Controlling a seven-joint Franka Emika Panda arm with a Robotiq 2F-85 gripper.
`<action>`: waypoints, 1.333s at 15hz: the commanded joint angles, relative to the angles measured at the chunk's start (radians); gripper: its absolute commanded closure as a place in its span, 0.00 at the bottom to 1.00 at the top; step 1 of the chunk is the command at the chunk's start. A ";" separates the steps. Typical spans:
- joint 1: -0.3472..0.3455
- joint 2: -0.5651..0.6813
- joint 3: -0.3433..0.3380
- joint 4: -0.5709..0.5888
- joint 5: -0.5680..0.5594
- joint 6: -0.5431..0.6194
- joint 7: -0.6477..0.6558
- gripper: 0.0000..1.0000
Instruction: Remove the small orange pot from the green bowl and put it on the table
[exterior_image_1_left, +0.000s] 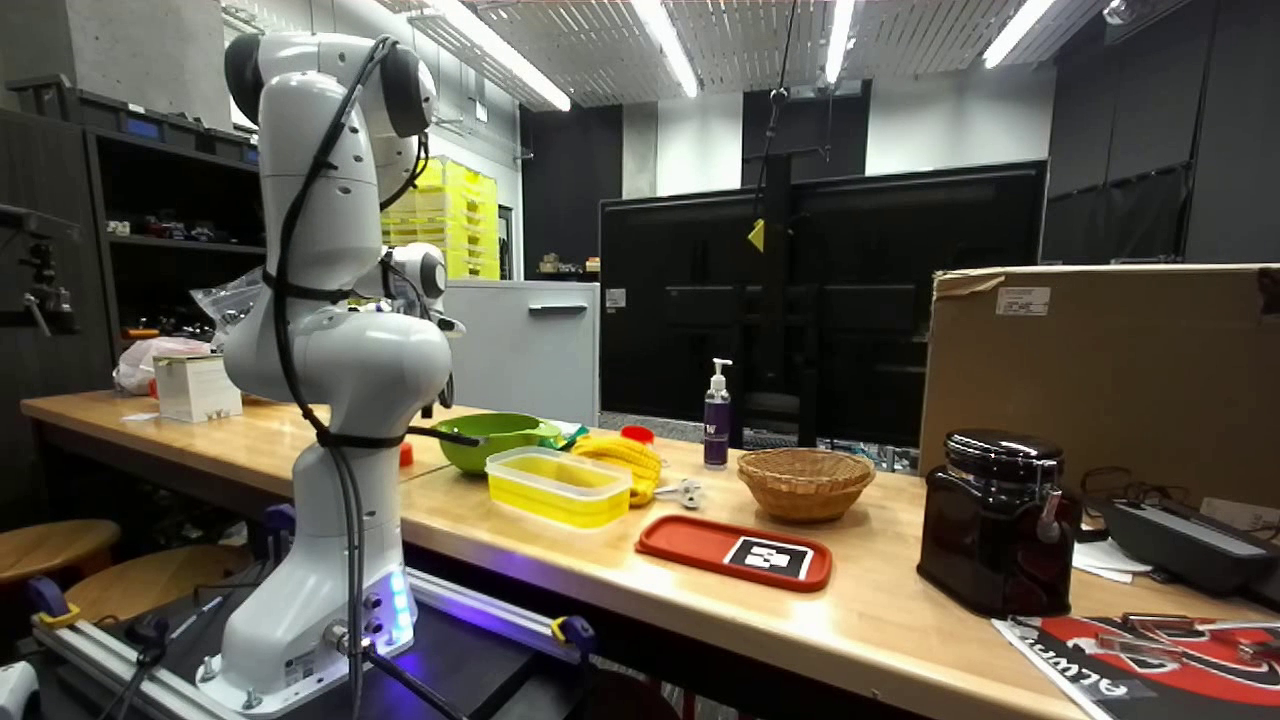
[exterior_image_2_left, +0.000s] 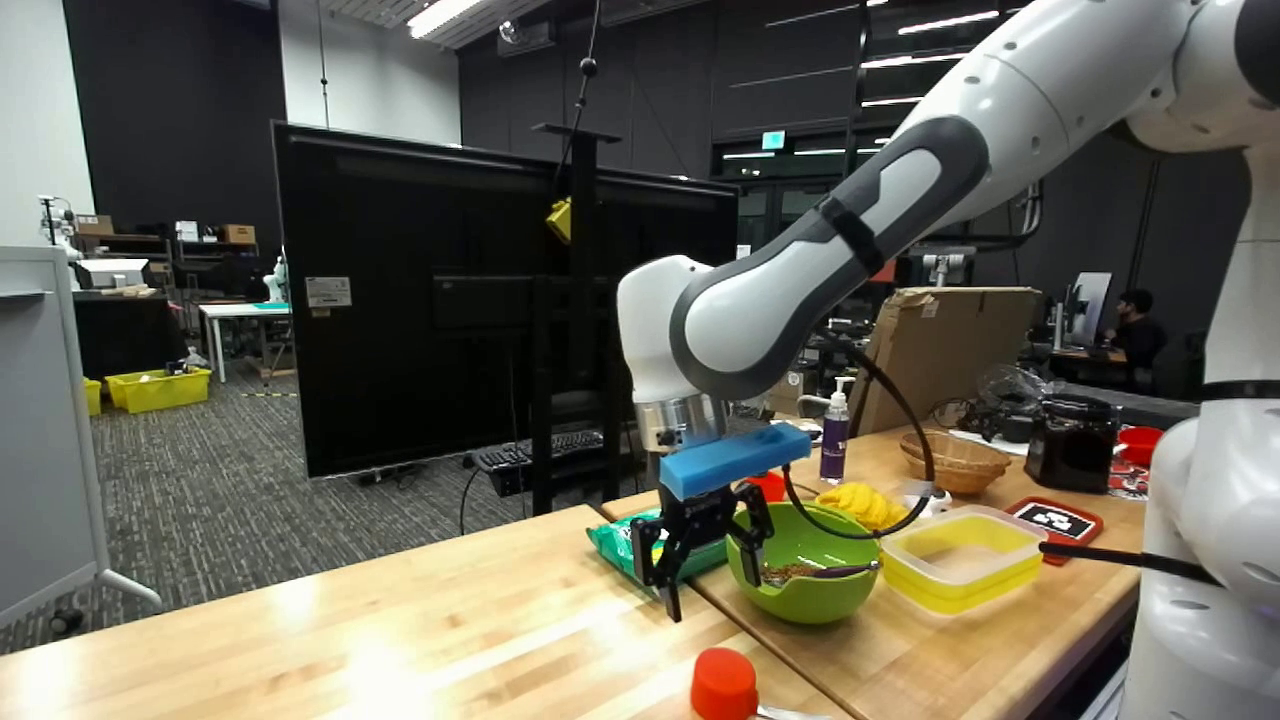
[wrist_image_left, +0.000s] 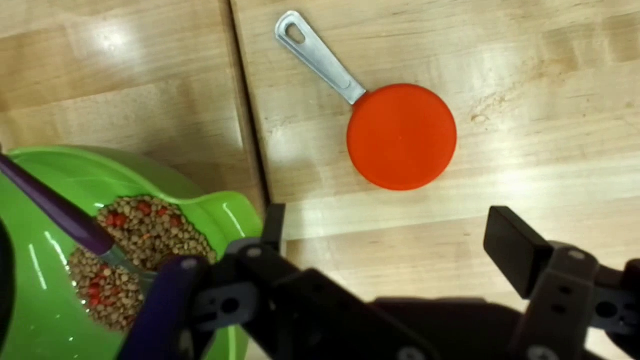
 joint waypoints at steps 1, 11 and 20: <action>0.000 -0.065 0.013 -0.003 -0.046 -0.030 0.045 0.00; -0.043 -0.211 -0.013 -0.018 -0.076 -0.051 -0.086 0.00; -0.148 -0.269 -0.118 0.051 -0.084 -0.182 -0.450 0.00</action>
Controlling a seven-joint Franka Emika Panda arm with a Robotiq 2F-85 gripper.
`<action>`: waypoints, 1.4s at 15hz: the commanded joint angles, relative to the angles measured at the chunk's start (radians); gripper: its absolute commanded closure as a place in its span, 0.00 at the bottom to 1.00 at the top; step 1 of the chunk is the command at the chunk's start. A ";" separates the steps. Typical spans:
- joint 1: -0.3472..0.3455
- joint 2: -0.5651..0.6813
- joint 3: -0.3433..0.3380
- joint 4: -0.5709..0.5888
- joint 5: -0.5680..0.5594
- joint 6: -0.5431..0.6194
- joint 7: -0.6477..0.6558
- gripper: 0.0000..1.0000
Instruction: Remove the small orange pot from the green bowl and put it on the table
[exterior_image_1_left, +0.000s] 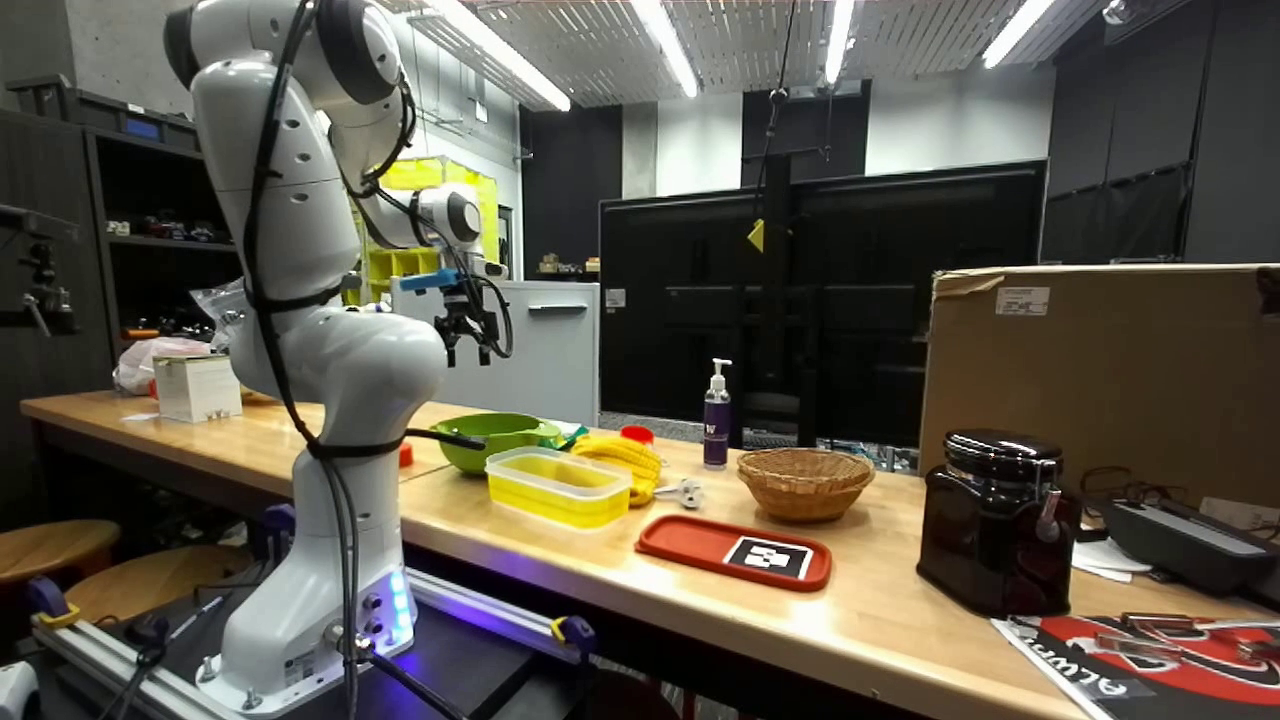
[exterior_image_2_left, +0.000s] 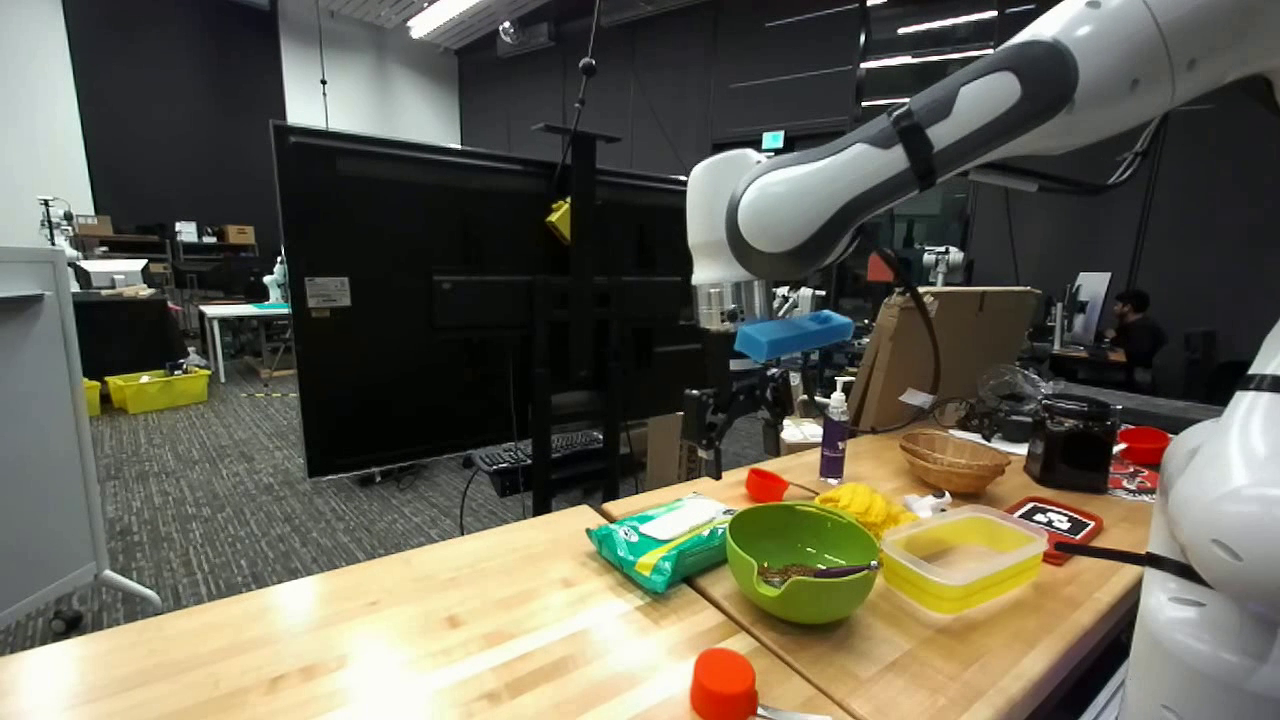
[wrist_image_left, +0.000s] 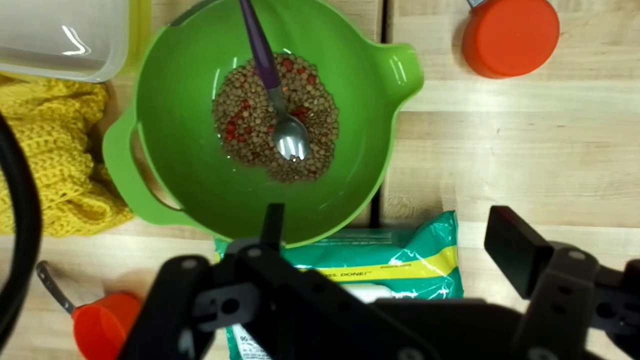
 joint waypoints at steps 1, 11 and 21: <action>-0.039 -0.022 -0.034 0.042 -0.022 -0.060 -0.112 0.00; -0.092 -0.024 -0.120 0.112 -0.049 -0.119 -0.368 0.00; -0.095 -0.018 -0.121 0.108 -0.044 -0.117 -0.362 0.00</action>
